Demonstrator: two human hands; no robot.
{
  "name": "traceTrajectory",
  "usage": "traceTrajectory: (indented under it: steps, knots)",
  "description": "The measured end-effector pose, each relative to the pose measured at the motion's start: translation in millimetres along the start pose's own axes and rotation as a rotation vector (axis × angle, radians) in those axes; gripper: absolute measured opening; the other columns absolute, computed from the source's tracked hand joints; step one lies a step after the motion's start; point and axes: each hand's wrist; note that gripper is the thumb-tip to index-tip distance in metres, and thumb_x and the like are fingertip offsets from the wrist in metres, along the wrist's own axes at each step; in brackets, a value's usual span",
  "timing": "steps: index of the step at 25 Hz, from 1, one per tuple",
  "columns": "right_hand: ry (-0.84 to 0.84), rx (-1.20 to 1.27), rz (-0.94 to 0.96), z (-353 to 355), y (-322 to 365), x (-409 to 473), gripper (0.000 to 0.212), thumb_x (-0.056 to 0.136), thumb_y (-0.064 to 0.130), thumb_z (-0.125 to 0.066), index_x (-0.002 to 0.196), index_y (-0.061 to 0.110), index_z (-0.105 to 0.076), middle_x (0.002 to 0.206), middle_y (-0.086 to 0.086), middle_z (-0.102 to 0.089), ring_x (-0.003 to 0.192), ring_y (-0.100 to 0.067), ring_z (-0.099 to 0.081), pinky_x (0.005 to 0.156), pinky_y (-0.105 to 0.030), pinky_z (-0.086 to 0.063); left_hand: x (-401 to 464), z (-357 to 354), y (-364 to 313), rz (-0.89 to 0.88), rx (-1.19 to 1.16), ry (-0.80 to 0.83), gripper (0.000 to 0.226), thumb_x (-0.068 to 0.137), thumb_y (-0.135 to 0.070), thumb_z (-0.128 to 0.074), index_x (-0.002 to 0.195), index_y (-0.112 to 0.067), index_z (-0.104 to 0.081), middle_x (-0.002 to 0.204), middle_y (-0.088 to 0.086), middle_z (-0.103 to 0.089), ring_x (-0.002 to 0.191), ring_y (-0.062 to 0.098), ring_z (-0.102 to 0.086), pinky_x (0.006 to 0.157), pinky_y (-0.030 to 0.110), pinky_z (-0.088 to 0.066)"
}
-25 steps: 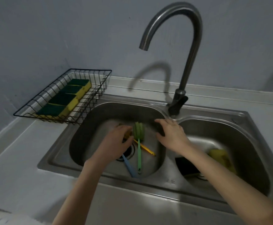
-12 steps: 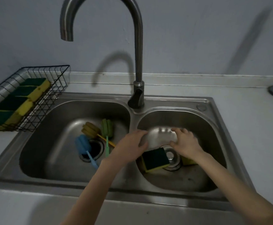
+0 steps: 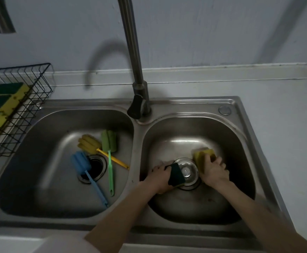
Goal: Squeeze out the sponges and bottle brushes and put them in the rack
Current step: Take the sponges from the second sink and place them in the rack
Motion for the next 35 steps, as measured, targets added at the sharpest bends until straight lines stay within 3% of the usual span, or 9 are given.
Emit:
traceTrajectory:
  steps: [5, 10, 16, 21, 24, 29, 31, 35]
  knots:
    - [0.001, 0.022, -0.034, -5, 0, -1, 0.073, 0.083, 0.038, -0.056, 0.139, 0.021, -0.012, 0.136, -0.023, -0.022, 0.125, -0.043, -0.032, 0.102, -0.051, -0.034, 5, -6, 0, 0.057, 0.033, -0.060, 0.078, 0.084, -0.034, -0.055, 0.141, -0.011, -0.007, 0.152, 0.016, -0.012, 0.136, 0.041, -0.016, 0.112, 0.054, -0.016]
    - [-0.125, 0.242, 0.001, 9, 0, -12, 0.073, 0.084, 0.038, -0.056, 0.141, 0.021, -0.015, 0.132, -0.029, -0.026, 0.119, -0.046, -0.036, 0.102, -0.048, -0.035, -5, 3, 0, 0.042, -0.090, -0.163, 0.078, 0.081, -0.038, -0.056, 0.141, -0.016, -0.010, 0.148, 0.015, -0.023, 0.132, 0.038, -0.026, 0.109, 0.051, -0.021]
    - [-0.242, 0.610, 0.132, 34, 25, -43, 0.072, 0.083, 0.029, -0.057, 0.142, 0.015, -0.017, 0.137, -0.026, -0.031, 0.123, -0.043, -0.040, 0.105, -0.047, -0.036, -41, 42, -2, -0.036, -0.225, -0.680, 0.075, 0.080, -0.045, -0.055, 0.141, -0.024, -0.015, 0.149, 0.005, -0.026, 0.133, 0.028, -0.027, 0.110, 0.043, -0.022]
    - [-0.310, 0.665, 0.349, 50, 59, -81, 0.066, 0.086, 0.033, -0.054, 0.142, 0.017, -0.022, 0.139, -0.017, -0.037, 0.122, -0.032, -0.044, 0.103, -0.043, -0.039, -87, 64, 21, -0.057, -0.391, -0.857, 0.072, 0.081, -0.038, -0.057, 0.141, -0.025, -0.018, 0.149, 0.006, -0.026, 0.131, 0.031, -0.025, 0.109, 0.045, -0.025]
    - [-0.269, 0.695, 0.447, 48, 89, -104, 0.061, 0.088, 0.033, -0.052, 0.141, 0.020, -0.025, 0.136, -0.012, -0.042, 0.122, -0.028, -0.047, 0.104, -0.036, -0.039, -120, 62, 48, 0.012, -0.430, -0.939, 0.071, 0.082, -0.036, -0.057, 0.140, -0.025, -0.019, 0.149, 0.007, -0.025, 0.131, 0.032, -0.025, 0.108, 0.045, -0.026]
    - [-0.090, 0.759, 0.587, 28, 156, -134, 0.058, 0.088, 0.036, -0.050, 0.140, 0.022, -0.027, 0.134, -0.012, -0.050, 0.122, -0.028, -0.049, 0.105, -0.049, -0.041, -173, 56, 100, 0.107, -0.520, -1.043, 0.070, 0.081, -0.034, -0.060, 0.140, -0.026, -0.022, 0.149, 0.006, -0.028, 0.131, 0.030, -0.027, 0.108, 0.042, -0.026]
    - [-0.055, 0.723, 0.623, 20, 187, -146, 0.068, 0.084, 0.039, -0.055, 0.141, 0.019, -0.024, 0.132, -0.010, -0.051, 0.117, -0.026, -0.052, 0.103, -0.048, -0.042, -193, 56, 121, 0.126, -0.527, -1.070, 0.070, 0.081, -0.034, -0.059, 0.140, -0.027, -0.021, 0.149, 0.004, -0.027, 0.131, 0.029, -0.027, 0.108, 0.040, -0.026]
    - [-0.018, 0.658, 0.685, 6, 250, -163, 0.096, 0.058, 0.067, -0.052, 0.140, 0.027, -0.021, 0.132, -0.014, -0.048, 0.119, -0.029, -0.050, 0.102, -0.050, -0.044, -230, 62, 176, 0.209, -0.537, -1.078, 0.071, 0.082, -0.037, -0.057, 0.140, -0.029, -0.017, 0.152, 0.003, -0.021, 0.135, 0.028, -0.018, 0.112, 0.046, -0.022]
Point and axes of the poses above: each hand's wrist, its own x-axis towards the middle knuckle, its own z-axis out of the back of the hand, y = z × x
